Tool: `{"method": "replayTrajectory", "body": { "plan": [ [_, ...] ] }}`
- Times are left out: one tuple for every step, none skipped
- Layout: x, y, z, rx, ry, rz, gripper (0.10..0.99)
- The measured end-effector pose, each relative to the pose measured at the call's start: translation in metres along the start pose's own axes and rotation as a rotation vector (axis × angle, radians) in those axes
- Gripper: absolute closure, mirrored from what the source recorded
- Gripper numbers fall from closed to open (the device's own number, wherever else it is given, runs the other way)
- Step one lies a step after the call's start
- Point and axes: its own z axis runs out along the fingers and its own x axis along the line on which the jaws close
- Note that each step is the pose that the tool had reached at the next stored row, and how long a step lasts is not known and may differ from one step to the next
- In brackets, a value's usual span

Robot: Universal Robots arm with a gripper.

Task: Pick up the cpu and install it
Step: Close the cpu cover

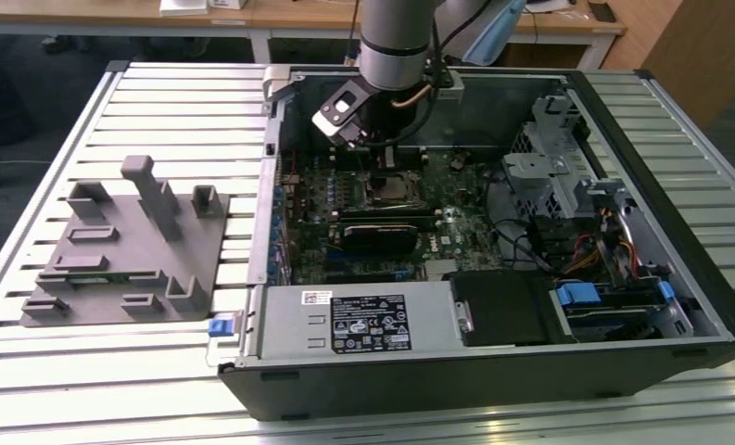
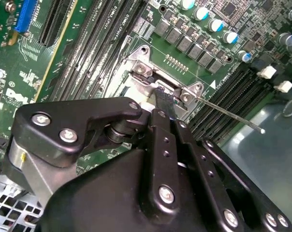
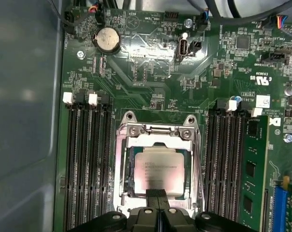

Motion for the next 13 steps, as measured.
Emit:
{"method": "replayTrajectory", "body": {
  "plan": [
    [0.0000,0.0000,0.0008,0.000,0.0001,0.000,0.980],
    [0.0000,0.0000,0.0014,0.000,0.0001,0.000,0.980],
    [0.0001,0.0000,0.0021,0.000,0.0001,0.000,0.980],
    [0.0001,0.0000,0.0027,0.000,0.0001,0.000,0.980],
    [0.0001,0.0000,0.0032,0.000,0.0001,0.000,0.980],
    [0.0001,0.0000,0.0036,0.000,0.0001,0.000,0.980],
    [0.0001,0.0001,0.0041,0.000,0.0001,0.000,0.980],
    [0.0001,0.0001,0.0047,0.000,0.0001,0.000,0.980],
    [0.0001,0.0001,0.0050,0.000,0.0001,0.000,0.980],
    [0.0001,0.0000,0.0051,0.000,-0.0001,0.000,0.980],
    [0.0001,0.0002,0.0052,0.000,-0.0002,0.000,0.980],
    [0.0001,0.0012,0.0053,0.000,0.0000,0.000,0.980],
    [0.0000,0.0031,0.0054,0.000,0.0000,0.000,0.980]
  ]
}}
